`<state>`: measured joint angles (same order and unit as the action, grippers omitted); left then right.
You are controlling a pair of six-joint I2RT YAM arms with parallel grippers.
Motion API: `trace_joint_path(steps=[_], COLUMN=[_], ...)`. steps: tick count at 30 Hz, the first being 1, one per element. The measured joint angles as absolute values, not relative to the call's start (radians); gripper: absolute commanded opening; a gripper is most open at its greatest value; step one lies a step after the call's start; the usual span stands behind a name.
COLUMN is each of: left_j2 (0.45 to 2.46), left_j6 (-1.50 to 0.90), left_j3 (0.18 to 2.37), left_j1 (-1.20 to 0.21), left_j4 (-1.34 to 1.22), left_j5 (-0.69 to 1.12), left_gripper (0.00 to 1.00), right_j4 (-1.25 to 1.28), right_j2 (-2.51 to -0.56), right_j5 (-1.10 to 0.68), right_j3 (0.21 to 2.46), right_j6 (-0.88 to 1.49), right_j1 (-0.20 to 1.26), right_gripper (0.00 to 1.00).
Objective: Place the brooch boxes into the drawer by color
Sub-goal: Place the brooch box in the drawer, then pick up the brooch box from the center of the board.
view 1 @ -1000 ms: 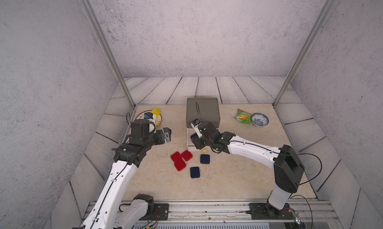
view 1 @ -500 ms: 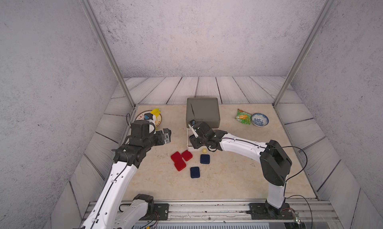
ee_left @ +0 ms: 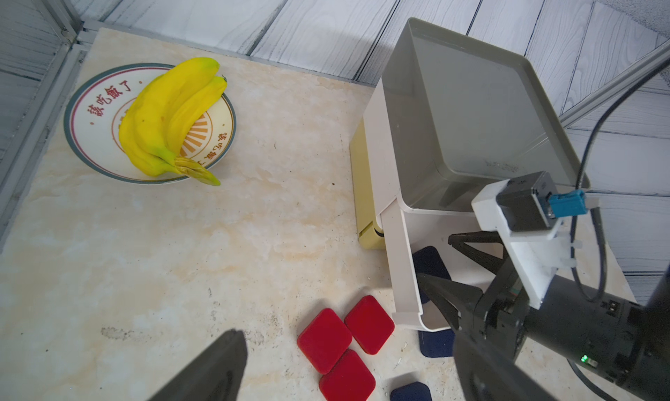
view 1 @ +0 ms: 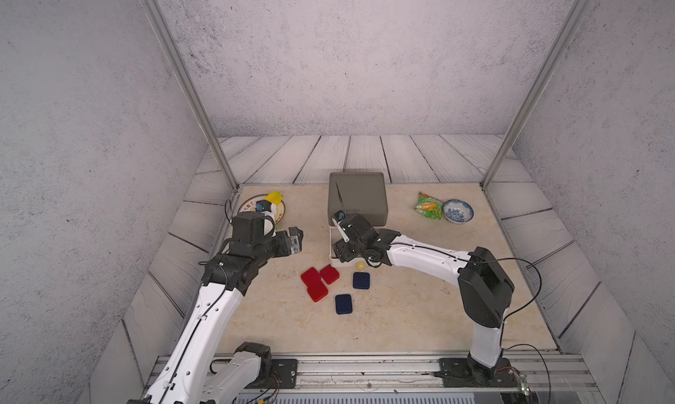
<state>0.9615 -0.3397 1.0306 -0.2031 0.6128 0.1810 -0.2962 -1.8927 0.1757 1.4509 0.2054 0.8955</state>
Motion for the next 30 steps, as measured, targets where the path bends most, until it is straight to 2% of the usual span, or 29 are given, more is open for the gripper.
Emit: trace_joint_path(steps=[4,9,19,25,30], left_j2=[0.949,0.935,0.944,0.953,0.962], left_j6=[-0.34,-0.336,-0.313,-0.319,-0.32], left_j3=[1.036,1.048,1.076,1.06,1.048], left_j1=[-0.203,-0.203,-0.152,-0.073,-0.058], left_j4=[0.624,0.642,0.671,0.662,0.662], left_j5=[0.181,0.18,0.213,0.284,0.313], left_gripper=[0.96,0.96,0.97,0.96,0.97], right_j4=[-0.295,-0.258,-0.128,-0.098,-0.047], right_j2=[-1.853,-1.715,-1.453,-1.457,-1.523], right_j5=[0.177,0.128,0.017,0.014,0.014], right_j3=[1.428,1.339,0.973,0.82,0.801], right_j6=[0.2,0.174,0.124,0.165,0.18], right_j1=[0.896,0.907,1.055,1.087,1.097], right_gripper=[0.81,0.83,0.84,0.84,0.84])
